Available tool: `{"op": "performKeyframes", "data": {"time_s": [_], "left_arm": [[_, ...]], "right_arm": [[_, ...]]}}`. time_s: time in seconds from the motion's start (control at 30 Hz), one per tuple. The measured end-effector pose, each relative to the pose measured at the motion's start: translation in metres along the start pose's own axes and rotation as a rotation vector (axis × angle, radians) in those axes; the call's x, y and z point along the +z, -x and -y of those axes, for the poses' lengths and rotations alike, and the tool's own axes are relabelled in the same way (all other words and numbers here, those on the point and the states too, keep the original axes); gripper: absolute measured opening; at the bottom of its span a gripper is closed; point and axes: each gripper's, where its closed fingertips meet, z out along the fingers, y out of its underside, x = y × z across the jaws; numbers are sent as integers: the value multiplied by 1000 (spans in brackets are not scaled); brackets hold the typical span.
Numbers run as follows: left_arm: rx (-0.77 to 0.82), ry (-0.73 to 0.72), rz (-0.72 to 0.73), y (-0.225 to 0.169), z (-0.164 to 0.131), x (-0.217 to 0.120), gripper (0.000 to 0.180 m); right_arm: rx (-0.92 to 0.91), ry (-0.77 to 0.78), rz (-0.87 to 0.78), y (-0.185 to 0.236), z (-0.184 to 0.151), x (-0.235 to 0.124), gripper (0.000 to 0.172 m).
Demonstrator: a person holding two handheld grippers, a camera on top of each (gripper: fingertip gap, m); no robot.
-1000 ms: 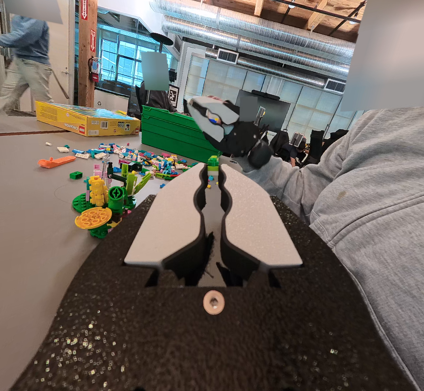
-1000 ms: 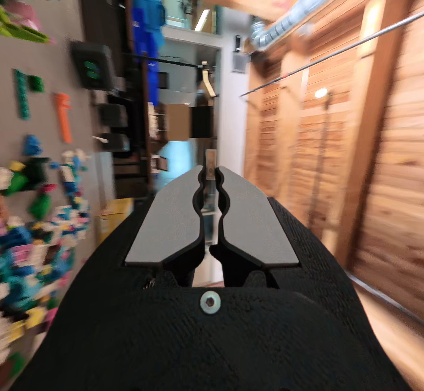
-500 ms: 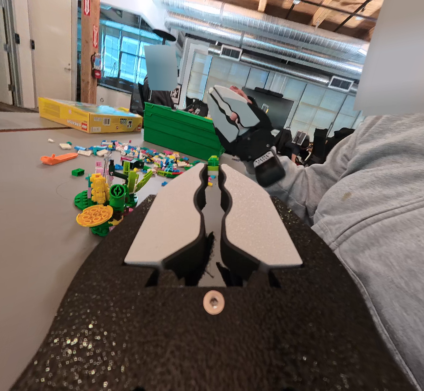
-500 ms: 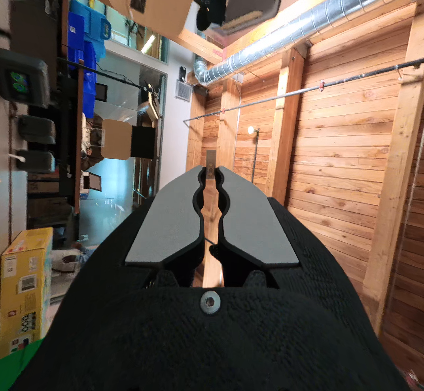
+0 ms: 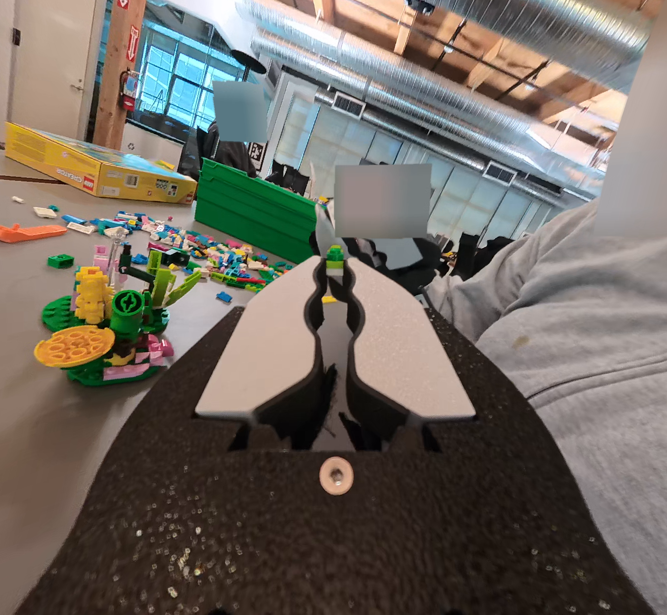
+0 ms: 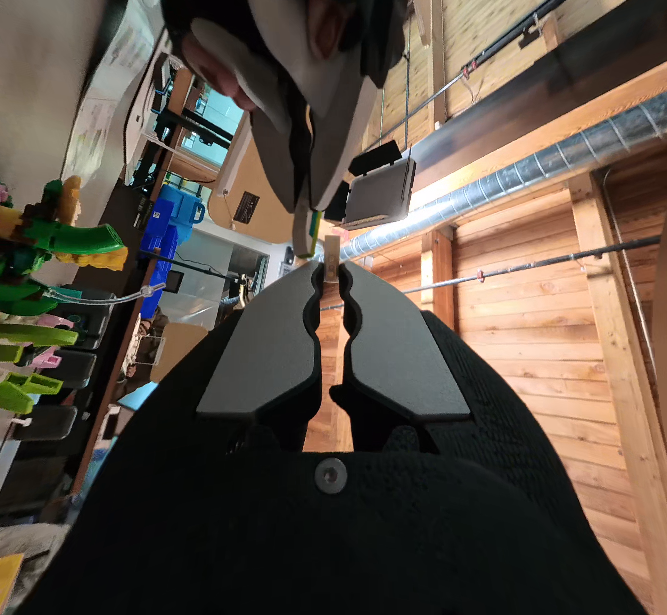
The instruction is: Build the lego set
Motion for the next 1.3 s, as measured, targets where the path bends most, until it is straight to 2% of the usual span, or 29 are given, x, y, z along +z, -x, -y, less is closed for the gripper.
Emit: {"op": "performKeyframes", "data": {"time_s": [0.33, 0.53, 0.63, 0.77, 0.93, 1.03, 1.1, 1.13, 1.2, 1.23, 1.3], "left_arm": [[-57, -46, -40, -3, 6, -1, 8], [4, -19, 36, 8, 7, -8, 8], [81, 12, 112, 19, 8, -15, 8], [109, 33, 135, 22, 5, -15, 8], [138, 57, 137, 20, 1, -13, 8], [137, 53, 135, 20, 2, -14, 8], [136, 48, 133, 20, 2, -14, 8], [136, 48, 132, 20, 2, -14, 8], [138, 44, 131, 19, 3, -14, 8], [140, 41, 131, 19, 3, -14, 8], [146, 40, 129, 19, 3, -14, 8]], "right_arm": [[-110, -103, 17, 4, 12, -8, 6], [-127, -140, 112, 25, 10, -16, 6], [-190, -250, 246, 56, 19, -31, 6], [-291, -482, 451, 94, 40, -61, 6], [-396, -707, 568, 113, 57, -83, 6], [-409, -801, 562, 110, 70, -89, 0], [-377, -823, 572, 106, 73, -90, 1], [-352, -810, 595, 106, 71, -90, 7], [-260, -725, 698, 107, 58, -89, 18], [-143, -652, 764, 106, 50, -88, 17], [249, -406, 930, 107, 32, -82, 12]]}}
